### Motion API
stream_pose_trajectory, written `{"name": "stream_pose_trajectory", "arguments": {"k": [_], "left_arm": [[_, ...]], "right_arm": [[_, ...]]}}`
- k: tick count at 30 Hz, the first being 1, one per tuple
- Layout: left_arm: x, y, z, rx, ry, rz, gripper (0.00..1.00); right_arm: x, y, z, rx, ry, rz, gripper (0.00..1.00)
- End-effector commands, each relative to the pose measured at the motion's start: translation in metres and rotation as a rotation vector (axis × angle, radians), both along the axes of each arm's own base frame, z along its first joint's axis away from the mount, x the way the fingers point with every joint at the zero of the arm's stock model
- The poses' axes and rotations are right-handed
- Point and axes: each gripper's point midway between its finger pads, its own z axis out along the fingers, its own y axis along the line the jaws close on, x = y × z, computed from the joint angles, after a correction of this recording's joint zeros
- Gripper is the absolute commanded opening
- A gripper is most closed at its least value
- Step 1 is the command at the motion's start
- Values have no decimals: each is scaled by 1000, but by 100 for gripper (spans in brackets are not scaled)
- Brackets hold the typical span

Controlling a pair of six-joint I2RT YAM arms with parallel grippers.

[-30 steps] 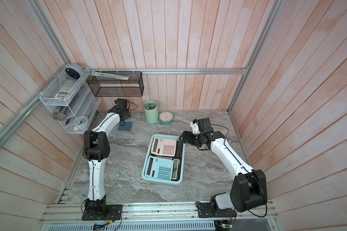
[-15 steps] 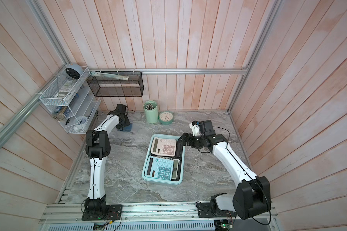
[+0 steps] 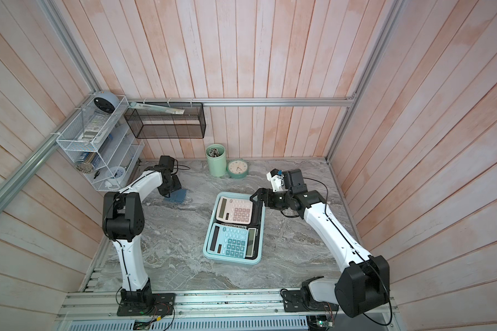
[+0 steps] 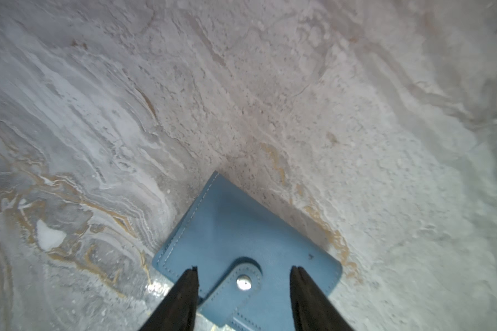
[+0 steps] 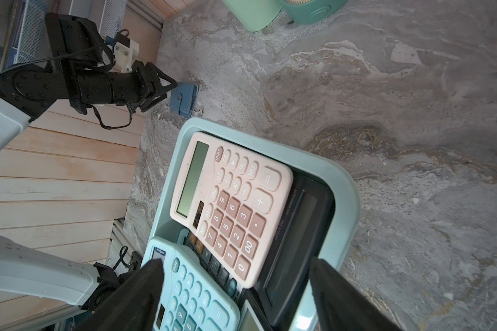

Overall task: Put the calculator in the storage box
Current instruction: Move the distractor to the center of the board.

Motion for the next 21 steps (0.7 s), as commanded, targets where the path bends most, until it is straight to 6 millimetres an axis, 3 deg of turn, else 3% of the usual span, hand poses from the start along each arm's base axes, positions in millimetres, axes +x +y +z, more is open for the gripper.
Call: {"name": "stream_pose_trajectory", "arguments": {"k": [1, 5, 10, 12, 17, 21], "left_arm": [[7, 3, 25, -5, -77, 21, 49], [18, 19, 24, 29, -62, 40, 57], [16, 24, 3, 2, -23, 27, 70], [14, 21, -7, -10, 13, 12, 70], [-11, 13, -35, -60, 110, 15, 69], [-42, 5, -44, -118, 103, 41, 67]], "right_arm": [[3, 18, 28, 43, -95, 54, 86], [12, 41, 31, 58, -106, 91, 86], [15, 72, 27, 24, -112, 144, 85], [16, 81, 23, 30, -94, 162, 85], [12, 104, 21, 33, -51, 223, 84], [6, 123, 25, 29, -56, 276, 84]]}}
